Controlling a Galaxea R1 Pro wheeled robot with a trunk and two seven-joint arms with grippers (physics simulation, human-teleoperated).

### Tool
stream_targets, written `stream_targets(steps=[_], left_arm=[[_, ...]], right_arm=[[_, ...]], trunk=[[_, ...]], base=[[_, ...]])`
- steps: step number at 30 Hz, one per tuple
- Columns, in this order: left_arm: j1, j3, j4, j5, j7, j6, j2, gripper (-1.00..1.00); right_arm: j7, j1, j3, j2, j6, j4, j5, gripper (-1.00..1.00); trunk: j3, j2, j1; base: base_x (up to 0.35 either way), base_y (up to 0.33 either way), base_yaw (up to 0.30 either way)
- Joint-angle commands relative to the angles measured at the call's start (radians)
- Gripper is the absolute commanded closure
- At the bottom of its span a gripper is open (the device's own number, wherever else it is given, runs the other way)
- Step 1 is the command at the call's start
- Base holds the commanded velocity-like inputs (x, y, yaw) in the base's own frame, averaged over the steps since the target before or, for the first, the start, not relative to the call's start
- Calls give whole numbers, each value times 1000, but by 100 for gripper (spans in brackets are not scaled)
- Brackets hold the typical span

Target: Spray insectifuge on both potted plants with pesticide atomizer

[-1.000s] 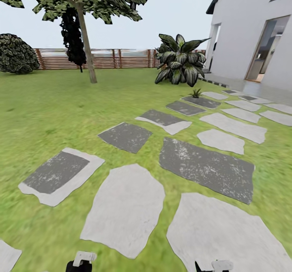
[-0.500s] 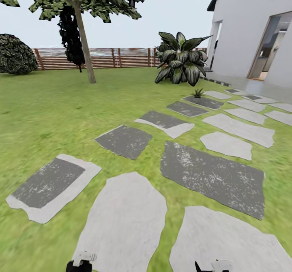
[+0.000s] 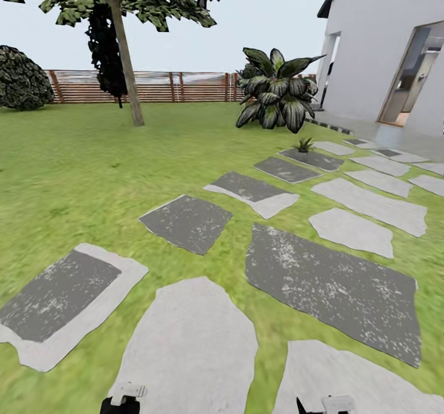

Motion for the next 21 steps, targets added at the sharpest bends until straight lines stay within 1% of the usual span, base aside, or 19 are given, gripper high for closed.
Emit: stream_targets(steps=[1,21], left_arm=[[-1,9,1,-10,-3,-4,0,100],[-1,10,1,-10,-3,-4,0,100]], right_arm=[[9,-1,2,0,-3,1,-11,-100],[9,-1,2,0,-3,1,-11,-100]], trunk=[[-1,0,0],[-1,0,0]], base=[[338,0,0],[338,0,0]])
